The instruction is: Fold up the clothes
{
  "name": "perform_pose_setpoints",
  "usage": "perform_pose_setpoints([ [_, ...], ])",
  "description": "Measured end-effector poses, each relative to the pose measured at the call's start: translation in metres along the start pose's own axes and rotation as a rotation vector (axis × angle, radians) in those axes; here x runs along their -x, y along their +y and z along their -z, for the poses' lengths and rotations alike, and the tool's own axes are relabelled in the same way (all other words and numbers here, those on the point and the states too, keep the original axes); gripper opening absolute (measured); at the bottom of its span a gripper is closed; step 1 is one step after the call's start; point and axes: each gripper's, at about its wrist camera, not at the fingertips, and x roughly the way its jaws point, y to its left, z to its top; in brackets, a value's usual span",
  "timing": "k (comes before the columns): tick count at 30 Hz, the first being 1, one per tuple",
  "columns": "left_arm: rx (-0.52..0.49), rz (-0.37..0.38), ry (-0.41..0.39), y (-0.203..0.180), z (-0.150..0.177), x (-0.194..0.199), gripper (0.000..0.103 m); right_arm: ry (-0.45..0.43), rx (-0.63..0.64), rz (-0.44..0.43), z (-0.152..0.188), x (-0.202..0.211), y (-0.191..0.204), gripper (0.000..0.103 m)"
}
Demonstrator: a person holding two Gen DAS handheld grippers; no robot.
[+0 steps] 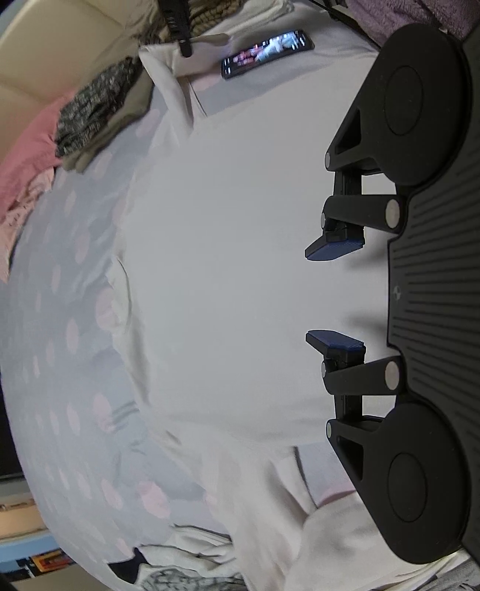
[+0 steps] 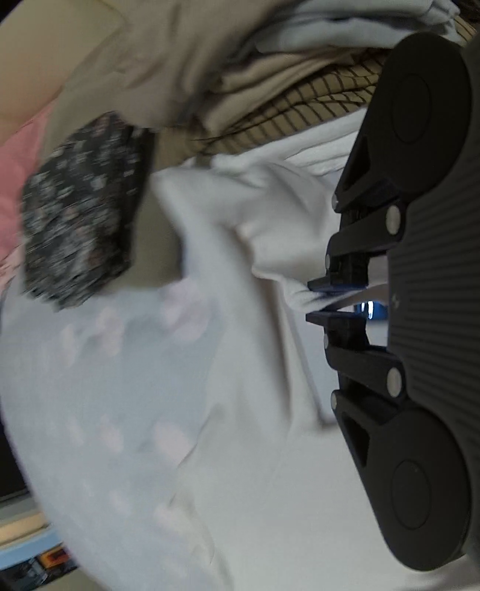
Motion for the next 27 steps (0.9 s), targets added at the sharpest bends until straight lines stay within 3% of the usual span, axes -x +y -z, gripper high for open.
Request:
perform_pose_setpoints([
  [6,-0.049,0.081,-0.078,-0.02,-0.004,0.017,0.039,-0.055,0.047,-0.171,0.0,0.051,0.05,0.011],
  [12,-0.098,0.191,-0.164,-0.042,-0.009,0.033,0.043,-0.028,0.145,-0.3,0.004,0.075,0.116,0.011],
  [21,-0.126,0.259,-0.178,-0.069,-0.012,0.021,0.047,0.125,0.23,-0.365,0.026,0.053,0.19,0.011],
  [27,-0.107,0.271,-0.144,-0.082,-0.014,0.002,0.044,0.148,0.274,-0.403,0.033,0.053,0.212,0.011],
])
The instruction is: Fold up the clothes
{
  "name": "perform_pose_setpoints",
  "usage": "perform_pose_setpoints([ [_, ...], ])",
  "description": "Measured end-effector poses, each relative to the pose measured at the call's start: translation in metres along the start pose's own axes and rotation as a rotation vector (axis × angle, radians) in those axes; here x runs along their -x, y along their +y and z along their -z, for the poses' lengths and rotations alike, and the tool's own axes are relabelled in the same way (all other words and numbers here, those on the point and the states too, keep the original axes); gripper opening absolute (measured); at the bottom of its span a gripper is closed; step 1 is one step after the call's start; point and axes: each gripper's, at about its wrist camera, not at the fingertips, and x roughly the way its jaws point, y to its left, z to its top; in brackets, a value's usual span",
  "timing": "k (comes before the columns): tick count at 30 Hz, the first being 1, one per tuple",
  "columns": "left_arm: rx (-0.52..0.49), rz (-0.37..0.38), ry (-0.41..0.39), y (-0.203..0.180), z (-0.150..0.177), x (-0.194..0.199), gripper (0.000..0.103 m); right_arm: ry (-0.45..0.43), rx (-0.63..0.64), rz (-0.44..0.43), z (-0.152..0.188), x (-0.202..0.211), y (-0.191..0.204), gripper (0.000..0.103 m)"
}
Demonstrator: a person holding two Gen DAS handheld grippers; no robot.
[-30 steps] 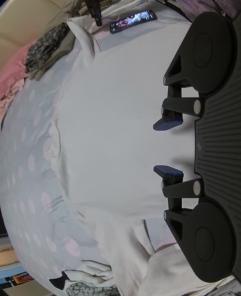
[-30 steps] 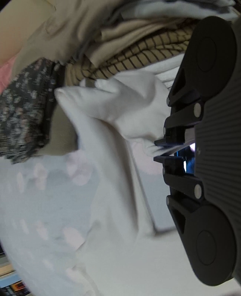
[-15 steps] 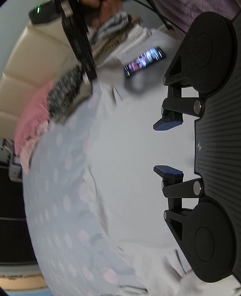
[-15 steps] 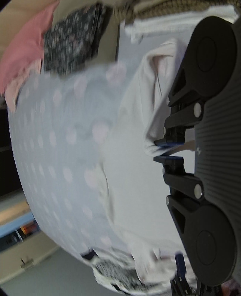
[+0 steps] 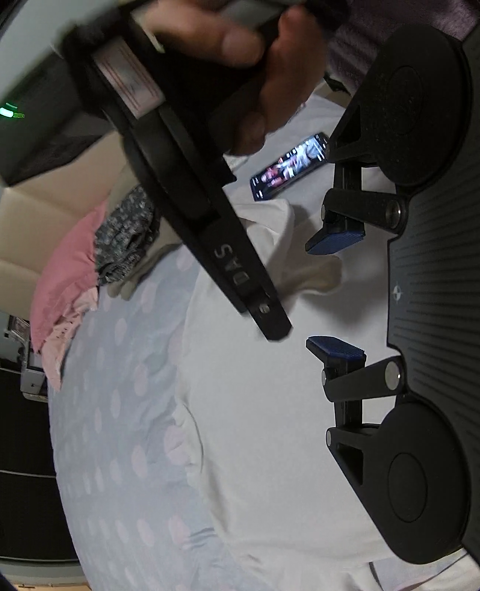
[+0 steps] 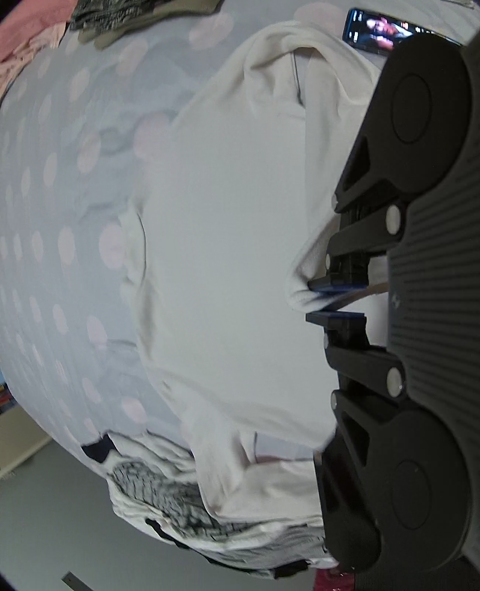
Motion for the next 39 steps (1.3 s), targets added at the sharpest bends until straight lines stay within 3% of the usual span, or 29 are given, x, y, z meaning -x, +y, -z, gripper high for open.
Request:
perform_pose_setpoints([
  [3,0.033,0.012,0.01,-0.002,-0.001,-0.011,0.04,0.014,-0.013,-0.019,0.002,-0.002,-0.001,0.011],
  [5,0.067,0.011,0.001,0.0,-0.001,-0.019,0.026,0.02,-0.037,-0.032,0.003,-0.003,-0.004,0.011],
  [6,0.067,-0.002,-0.006,0.0,0.0,-0.022,0.012,0.021,-0.048,-0.036,0.004,-0.004,-0.007,0.011],
  [8,0.067,-0.014,-0.019,0.003,0.002,-0.026,0.003,0.011,-0.055,-0.034,0.004,-0.002,-0.01,0.012],
  [11,0.056,-0.047,-0.031,0.006,0.003,-0.026,0.002,-0.002,-0.07,-0.047,0.004,0.004,-0.019,0.021],
  [17,0.106,-0.121,-0.056,0.026,0.0,-0.009,0.002,-0.066,-0.137,-0.032,0.002,0.03,-0.059,0.029],
  [23,0.161,-0.184,-0.084,0.055,-0.003,0.005,0.002,-0.121,-0.232,0.167,0.008,0.045,-0.125,0.03],
  [29,0.208,-0.21,-0.083,0.075,-0.002,0.009,0.002,-0.044,-0.317,0.288,0.033,0.021,-0.178,0.03],
  [34,0.196,-0.202,-0.08,0.073,-0.004,0.009,0.002,-0.019,-0.456,0.214,0.048,-0.005,-0.207,0.03],
  [39,0.198,-0.188,-0.089,0.07,-0.006,0.01,0.002,-0.026,-0.516,0.124,0.045,-0.028,-0.209,0.032],
])
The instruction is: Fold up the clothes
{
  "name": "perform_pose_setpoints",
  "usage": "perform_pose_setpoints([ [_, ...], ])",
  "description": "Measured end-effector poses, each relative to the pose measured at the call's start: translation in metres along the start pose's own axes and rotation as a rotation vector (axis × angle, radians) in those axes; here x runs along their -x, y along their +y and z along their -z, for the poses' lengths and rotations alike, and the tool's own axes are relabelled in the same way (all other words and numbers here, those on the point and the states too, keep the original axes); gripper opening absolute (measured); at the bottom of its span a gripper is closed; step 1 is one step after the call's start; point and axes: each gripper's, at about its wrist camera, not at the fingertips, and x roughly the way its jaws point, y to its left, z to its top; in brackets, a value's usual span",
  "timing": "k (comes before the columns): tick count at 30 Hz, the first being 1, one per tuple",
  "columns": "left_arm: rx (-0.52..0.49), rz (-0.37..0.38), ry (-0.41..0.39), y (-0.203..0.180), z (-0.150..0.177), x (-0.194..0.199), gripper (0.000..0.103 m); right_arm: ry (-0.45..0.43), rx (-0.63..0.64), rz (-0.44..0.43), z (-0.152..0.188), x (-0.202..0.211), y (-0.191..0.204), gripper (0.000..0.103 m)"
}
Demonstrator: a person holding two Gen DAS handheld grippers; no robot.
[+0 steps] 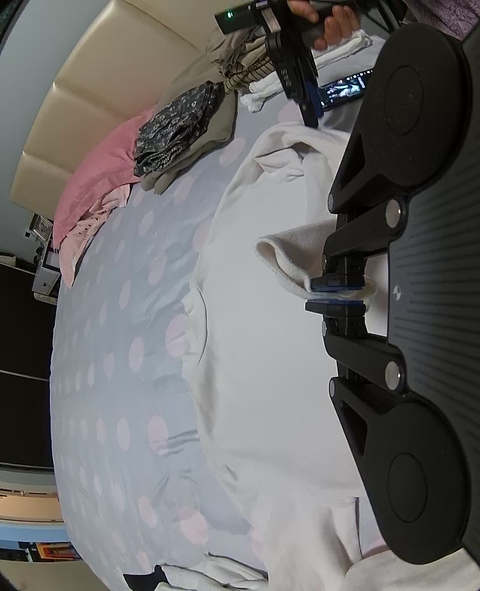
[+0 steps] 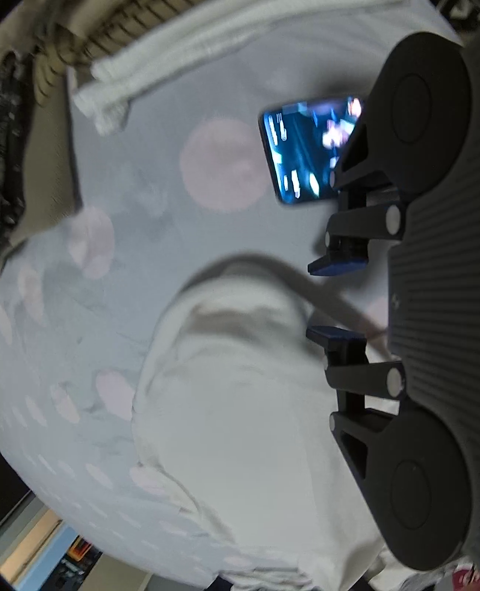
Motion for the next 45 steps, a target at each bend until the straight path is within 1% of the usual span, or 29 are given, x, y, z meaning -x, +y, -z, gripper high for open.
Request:
perform_pose_setpoints([
  [1,0.002,0.002,-0.002,0.0,0.0,0.001,0.002,-0.004,-0.013,-0.008,-0.001,-0.003,0.001,0.024],
  [2,0.005,0.005,-0.005,0.001,-0.001,0.002,0.002,-0.011,-0.025,-0.017,-0.002,-0.004,0.003,0.001],
  [4,0.014,0.012,-0.013,0.003,-0.003,0.005,0.002,-0.048,-0.042,-0.03,-0.005,0.0,0.008,0.0],
  [6,0.03,0.023,-0.026,0.006,-0.006,0.01,0.002,-0.097,-0.023,-0.038,-0.01,0.011,0.019,0.0],
  [10,0.056,0.019,-0.054,0.016,-0.016,0.022,0.002,-0.18,0.018,-0.07,-0.025,0.033,0.042,0.0],
  [11,0.065,0.014,-0.062,0.02,-0.018,0.024,0.002,-0.193,0.029,-0.074,-0.029,0.038,0.048,0.0],
  [13,0.085,0.0,-0.071,0.029,-0.02,0.028,0.002,-0.199,0.057,-0.049,-0.036,0.043,0.057,0.001],
  [14,0.097,-0.01,-0.072,0.034,-0.02,0.029,0.002,-0.195,0.062,-0.026,-0.039,0.044,0.059,0.005],
  [15,0.108,-0.022,-0.069,0.04,-0.02,0.028,0.002,-0.194,0.063,0.005,-0.041,0.043,0.058,0.006],
  [16,0.119,-0.035,-0.064,0.045,-0.019,0.028,0.002,-0.195,0.063,0.046,-0.043,0.04,0.056,0.011],
  [17,0.129,-0.047,-0.06,0.051,-0.018,0.027,0.002,-0.194,0.061,0.081,-0.045,0.037,0.052,0.026],
  [18,0.14,-0.059,-0.056,0.056,-0.017,0.027,0.002,-0.184,0.053,0.1,-0.045,0.032,0.047,0.03],
  [19,0.145,-0.064,-0.053,0.059,-0.016,0.026,0.002,-0.168,0.042,0.112,-0.045,0.026,0.042,0.029],
  [21,0.152,-0.071,-0.046,0.065,-0.014,0.025,0.002,-0.105,0.0,0.087,-0.043,0.016,0.03,0.029],
  [24,0.164,-0.081,-0.036,0.073,-0.01,0.024,0.002,-0.034,-0.063,0.019,-0.039,0.006,0.022,0.029],
  [29,0.179,-0.093,-0.022,0.083,-0.006,0.022,0.002,-0.038,-0.078,-0.044,-0.038,0.007,0.03,0.031],
  [33,0.189,-0.097,-0.016,0.086,-0.005,0.021,0.002,-0.063,-0.116,-0.034,-0.041,0.008,0.032,0.031],
  [37,0.205,-0.105,-0.01,0.091,-0.004,0.021,0.002,-0.049,-0.189,-0.081,-0.045,0.003,0.028,0.031],
  [39,0.215,-0.109,-0.007,0.095,-0.003,0.021,0.002,-0.074,-0.216,-0.078,-0.045,0.007,0.028,0.031],
  [42,0.225,-0.11,0.0,0.099,-0.001,0.019,0.002,-0.088,-0.209,-0.074,-0.046,0.007,0.032,0.031],
  [45,0.228,-0.112,0.01,0.101,-0.001,0.016,0.002,-0.059,-0.207,-0.095,-0.048,-0.001,0.037,0.031],
])
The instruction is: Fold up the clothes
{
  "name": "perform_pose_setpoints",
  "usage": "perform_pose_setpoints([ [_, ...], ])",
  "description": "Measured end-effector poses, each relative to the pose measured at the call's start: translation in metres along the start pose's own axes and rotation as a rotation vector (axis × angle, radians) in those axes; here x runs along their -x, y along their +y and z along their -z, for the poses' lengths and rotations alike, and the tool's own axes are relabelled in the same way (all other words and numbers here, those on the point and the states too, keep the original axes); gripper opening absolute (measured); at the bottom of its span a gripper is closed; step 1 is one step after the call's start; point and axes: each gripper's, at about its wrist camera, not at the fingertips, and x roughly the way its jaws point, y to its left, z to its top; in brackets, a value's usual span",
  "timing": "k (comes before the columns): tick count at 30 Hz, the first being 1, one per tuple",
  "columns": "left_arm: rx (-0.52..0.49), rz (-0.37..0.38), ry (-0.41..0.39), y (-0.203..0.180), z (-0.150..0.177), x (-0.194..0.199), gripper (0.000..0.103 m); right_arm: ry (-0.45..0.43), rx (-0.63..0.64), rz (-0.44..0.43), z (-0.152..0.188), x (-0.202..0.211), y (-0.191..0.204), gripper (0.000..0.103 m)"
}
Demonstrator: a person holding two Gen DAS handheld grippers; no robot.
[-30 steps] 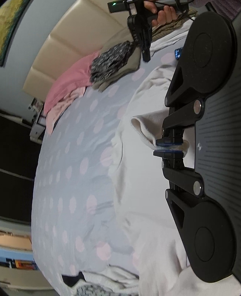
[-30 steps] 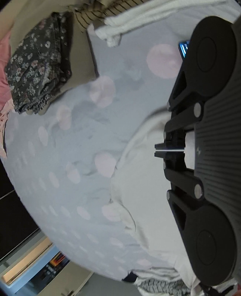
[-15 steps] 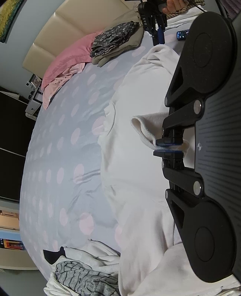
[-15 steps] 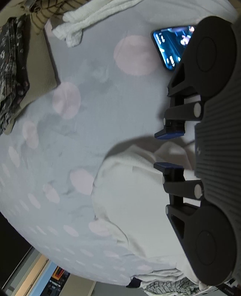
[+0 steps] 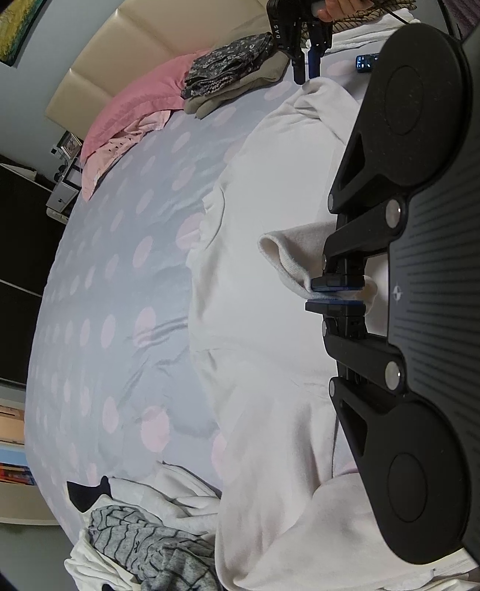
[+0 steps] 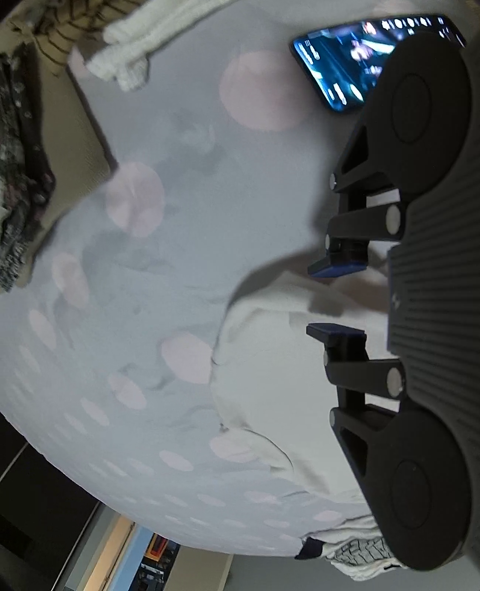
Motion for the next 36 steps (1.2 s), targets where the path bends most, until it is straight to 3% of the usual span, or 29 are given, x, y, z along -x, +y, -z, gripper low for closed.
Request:
perform_pose_setpoints([
  [1,0.001,0.0,0.002,0.0,0.0,-0.001,0.002,0.011,0.008,0.008,0.0,-0.004,0.002,0.03],
  [3,0.004,0.0,-0.001,0.001,-0.002,0.0,0.002,0.013,0.025,0.021,0.0,-0.006,0.007,0.008],
  [8,0.021,-0.012,-0.026,0.007,-0.006,0.007,0.002,-0.038,0.048,0.002,-0.013,0.004,0.022,0.005],
  [12,0.058,-0.054,-0.05,0.022,-0.015,0.011,0.002,-0.096,0.06,-0.023,-0.028,0.015,0.036,0.005],
  [19,0.158,-0.127,-0.054,0.054,-0.031,0.0,0.002,-0.13,0.081,-0.044,-0.046,-0.007,0.066,0.006],
  [22,0.16,-0.131,-0.028,0.059,-0.033,-0.012,0.002,-0.149,0.119,-0.039,-0.046,-0.01,0.074,0.02],
  [23,0.161,-0.129,-0.017,0.06,-0.033,-0.015,0.002,-0.16,0.137,-0.035,-0.045,-0.01,0.074,0.02],
  [29,0.177,-0.127,-0.003,0.063,-0.032,-0.022,0.002,-0.207,0.188,0.017,-0.045,-0.007,0.06,0.021],
  [34,0.175,-0.121,-0.017,0.061,-0.032,-0.018,0.002,-0.196,0.105,0.082,-0.057,-0.02,0.034,0.023],
  [36,0.175,-0.12,-0.017,0.061,-0.033,-0.019,0.002,-0.169,0.069,0.073,-0.061,-0.028,0.027,0.03],
])
